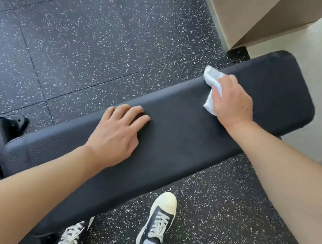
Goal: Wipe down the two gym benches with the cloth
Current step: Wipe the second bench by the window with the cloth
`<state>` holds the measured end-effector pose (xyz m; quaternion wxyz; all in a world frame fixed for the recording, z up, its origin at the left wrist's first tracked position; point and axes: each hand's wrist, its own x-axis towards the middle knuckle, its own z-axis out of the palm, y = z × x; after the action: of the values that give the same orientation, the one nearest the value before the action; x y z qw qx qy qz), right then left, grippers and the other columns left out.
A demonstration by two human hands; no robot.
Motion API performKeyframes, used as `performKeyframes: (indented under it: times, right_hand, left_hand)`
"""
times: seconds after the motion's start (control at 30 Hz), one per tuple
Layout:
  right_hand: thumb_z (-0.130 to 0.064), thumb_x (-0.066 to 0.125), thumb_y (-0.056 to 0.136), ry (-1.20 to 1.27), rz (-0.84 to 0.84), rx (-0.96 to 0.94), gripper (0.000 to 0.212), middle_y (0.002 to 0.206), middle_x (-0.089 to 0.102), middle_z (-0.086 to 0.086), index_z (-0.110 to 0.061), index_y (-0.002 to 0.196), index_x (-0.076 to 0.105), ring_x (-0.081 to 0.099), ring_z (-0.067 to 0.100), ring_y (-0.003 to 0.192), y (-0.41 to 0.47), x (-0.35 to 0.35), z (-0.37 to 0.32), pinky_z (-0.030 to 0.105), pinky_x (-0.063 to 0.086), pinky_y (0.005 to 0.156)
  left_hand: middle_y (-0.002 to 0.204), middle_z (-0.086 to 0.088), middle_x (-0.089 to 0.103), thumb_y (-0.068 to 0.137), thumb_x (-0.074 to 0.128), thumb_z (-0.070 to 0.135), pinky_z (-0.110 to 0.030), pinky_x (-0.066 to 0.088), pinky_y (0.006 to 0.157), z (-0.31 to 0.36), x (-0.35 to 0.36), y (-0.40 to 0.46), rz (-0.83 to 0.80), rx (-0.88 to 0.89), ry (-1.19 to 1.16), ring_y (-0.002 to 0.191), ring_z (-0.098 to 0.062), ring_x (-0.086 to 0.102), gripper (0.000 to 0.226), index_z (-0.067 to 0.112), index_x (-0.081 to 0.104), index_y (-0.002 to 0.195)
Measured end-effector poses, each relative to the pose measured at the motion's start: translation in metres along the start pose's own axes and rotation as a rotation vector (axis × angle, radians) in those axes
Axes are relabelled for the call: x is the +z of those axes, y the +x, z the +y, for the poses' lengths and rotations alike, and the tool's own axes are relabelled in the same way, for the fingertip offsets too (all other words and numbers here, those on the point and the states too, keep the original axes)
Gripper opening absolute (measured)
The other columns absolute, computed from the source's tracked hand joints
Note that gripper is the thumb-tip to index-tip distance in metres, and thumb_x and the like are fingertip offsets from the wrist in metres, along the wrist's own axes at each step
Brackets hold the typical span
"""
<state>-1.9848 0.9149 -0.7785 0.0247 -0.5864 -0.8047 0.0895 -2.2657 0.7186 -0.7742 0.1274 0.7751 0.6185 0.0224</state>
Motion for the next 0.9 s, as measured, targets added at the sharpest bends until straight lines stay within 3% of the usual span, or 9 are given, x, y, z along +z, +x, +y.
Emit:
performKeyframes:
  times: [0.13,0.33,0.5,0.63,0.77,0.9]
  right_hand:
    - [-0.029,0.038,0.099,0.012,0.003,0.18,0.027,0.113,0.053,0.006,-0.022,0.122,0.052,0.06,0.037,0.095,0.002,-0.018,0.082,0.048,0.052,0.074]
    - [-0.033,0.041,0.103,-0.007,0.053,0.25,0.022,0.111,0.054,0.009,-0.013,0.11,0.05,0.06,0.038,0.095,-0.001,-0.025,0.178,0.041,0.04,0.067]
    - [-0.033,0.04,0.102,-0.016,0.08,0.287,0.024,0.111,0.057,0.01,-0.013,0.111,0.051,0.061,0.039,0.095,0.004,-0.031,0.226,0.045,0.049,0.072]
    - [-0.029,0.048,0.103,0.002,0.195,0.322,0.022,0.111,0.058,0.01,-0.01,0.111,0.054,0.059,0.037,0.092,-0.001,-0.021,0.21,0.036,0.035,0.065]
    - [-0.022,0.065,0.093,0.068,0.245,0.373,0.016,0.101,0.061,0.012,-0.009,0.1,0.059,0.062,0.035,0.08,0.001,-0.015,0.149,0.035,0.031,0.057]
    - [-0.019,0.073,0.078,0.096,0.228,-0.003,0.017,0.088,0.063,0.005,-0.014,0.093,0.066,0.063,0.025,0.07,0.007,0.001,0.062,0.036,0.04,0.052]
  left_hand:
    - [0.153,-0.007,0.049,0.092,0.063,0.024,-0.052,0.042,0.105,0.041,-0.001,0.07,-0.031,0.028,-0.004,0.131,-0.038,0.046,0.053,0.017,0.055,0.144]
    - [0.164,-0.005,0.038,0.1,0.051,0.035,-0.058,0.036,0.113,0.092,0.01,0.149,-0.056,0.047,0.002,0.142,-0.039,0.038,0.054,0.023,0.047,0.153]
    - [0.165,0.0,0.038,0.099,0.045,0.035,-0.054,0.031,0.117,0.114,0.027,0.188,0.067,-0.096,-0.093,0.143,-0.036,0.038,0.055,0.028,0.046,0.153]
    - [0.163,0.001,0.04,0.096,0.045,0.036,-0.051,0.031,0.117,0.114,0.039,0.192,0.14,-0.122,-0.082,0.142,-0.035,0.04,0.056,0.029,0.046,0.152]
    - [0.162,0.001,0.041,0.095,0.045,0.035,-0.05,0.031,0.12,0.116,0.038,0.193,0.16,-0.137,-0.076,0.143,-0.035,0.041,0.057,0.029,0.047,0.152]
    - [0.162,0.0,0.042,0.093,0.045,0.034,-0.052,0.032,0.12,0.117,0.038,0.192,0.148,-0.166,-0.084,0.144,-0.036,0.039,0.058,0.024,0.049,0.15]
